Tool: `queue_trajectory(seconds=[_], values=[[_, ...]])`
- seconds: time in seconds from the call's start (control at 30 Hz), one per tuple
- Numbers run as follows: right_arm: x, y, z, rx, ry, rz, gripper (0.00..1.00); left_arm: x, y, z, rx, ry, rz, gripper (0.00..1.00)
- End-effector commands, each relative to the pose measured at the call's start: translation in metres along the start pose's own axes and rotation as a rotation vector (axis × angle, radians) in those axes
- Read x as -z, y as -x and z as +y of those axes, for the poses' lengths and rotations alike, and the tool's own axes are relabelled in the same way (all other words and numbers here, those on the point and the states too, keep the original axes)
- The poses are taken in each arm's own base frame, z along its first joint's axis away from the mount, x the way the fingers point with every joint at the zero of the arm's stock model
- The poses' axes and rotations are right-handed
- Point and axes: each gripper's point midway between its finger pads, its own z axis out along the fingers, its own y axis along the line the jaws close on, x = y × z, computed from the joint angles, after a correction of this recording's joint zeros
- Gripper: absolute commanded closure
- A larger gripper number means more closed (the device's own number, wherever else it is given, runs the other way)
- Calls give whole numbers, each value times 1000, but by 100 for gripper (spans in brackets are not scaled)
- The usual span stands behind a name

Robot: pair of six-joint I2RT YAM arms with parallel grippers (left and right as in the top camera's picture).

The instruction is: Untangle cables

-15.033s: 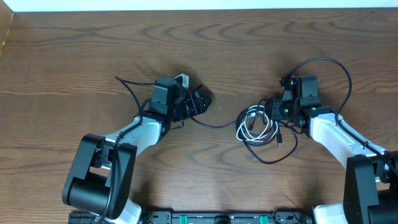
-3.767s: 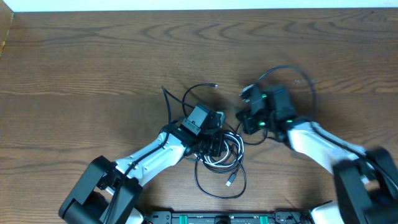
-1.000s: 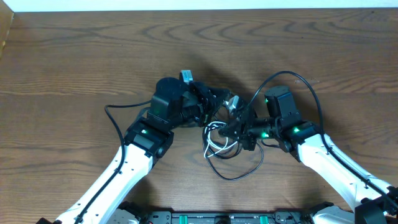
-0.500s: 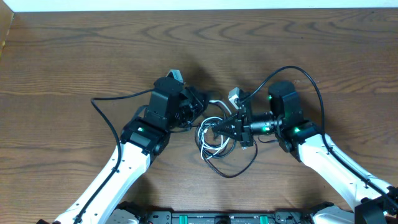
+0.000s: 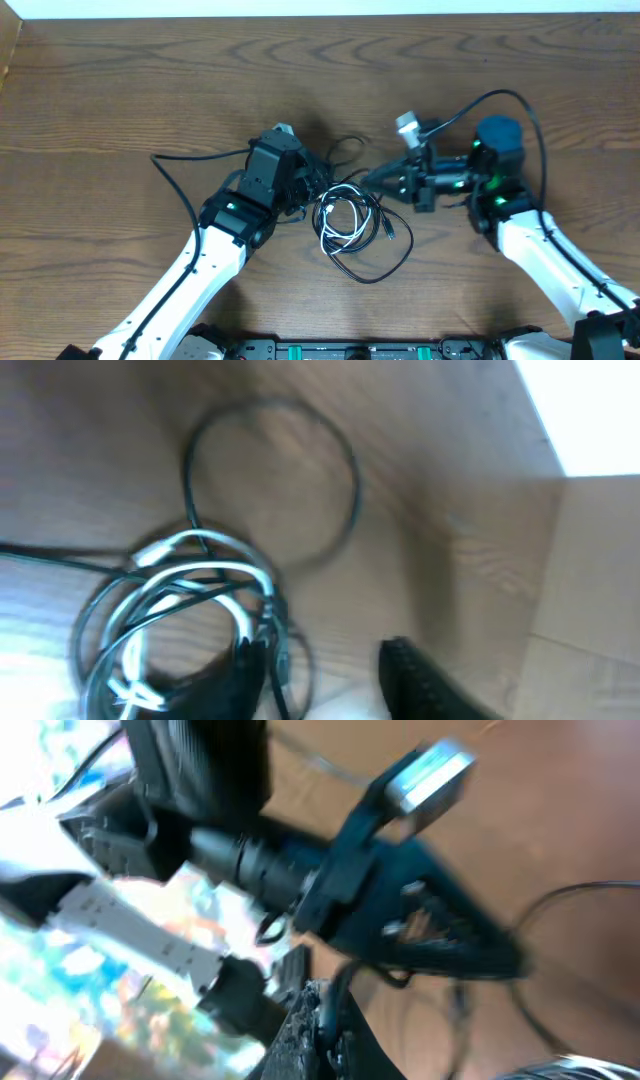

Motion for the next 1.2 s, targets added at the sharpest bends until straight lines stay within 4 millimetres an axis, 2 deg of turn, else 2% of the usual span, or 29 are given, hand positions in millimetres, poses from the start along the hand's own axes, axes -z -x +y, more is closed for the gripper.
queue_trajectory(seconds=[0.0,0.1,0.23,0.33,0.4,0.5,0.57,0.7,0.8,0.93,1.03,1.17], values=[[29,23,-20,-17,-115,-95,99,-5,-1,14,-102,56,14,43],[53,27,-42,-64,-218,-153,99,-5,-7,21,-142,79,48,31],[91,17,-85,-180,-437,-221,99,-7,-20,28,-217,98,106,21],[134,-8,-131,-322,-738,-260,99,-9,-30,33,-277,120,143,20],[164,-27,-153,-414,-938,-275,99,-12,-36,35,-298,129,162,20],[215,-58,-174,-519,-1255,-274,99,-19,-45,38,-312,147,189,20],[242,-74,-178,-562,-1423,-266,99,-25,-49,42,-318,166,204,20],[271,-90,-176,-611,-1612,-268,99,-42,-61,50,-314,195,244,20],[281,-94,-175,-613,-1673,-262,99,-55,-70,51,-287,203,261,20],[292,-98,-173,-613,-1741,-256,99,-71,-82,40,-305,169,254,20],[301,-101,-170,-612,-1799,-250,99,-76,-77,39,-277,204,167,20],[297,-101,-171,-628,-1782,-265,99,-76,-68,42,-274,274,29,20]])
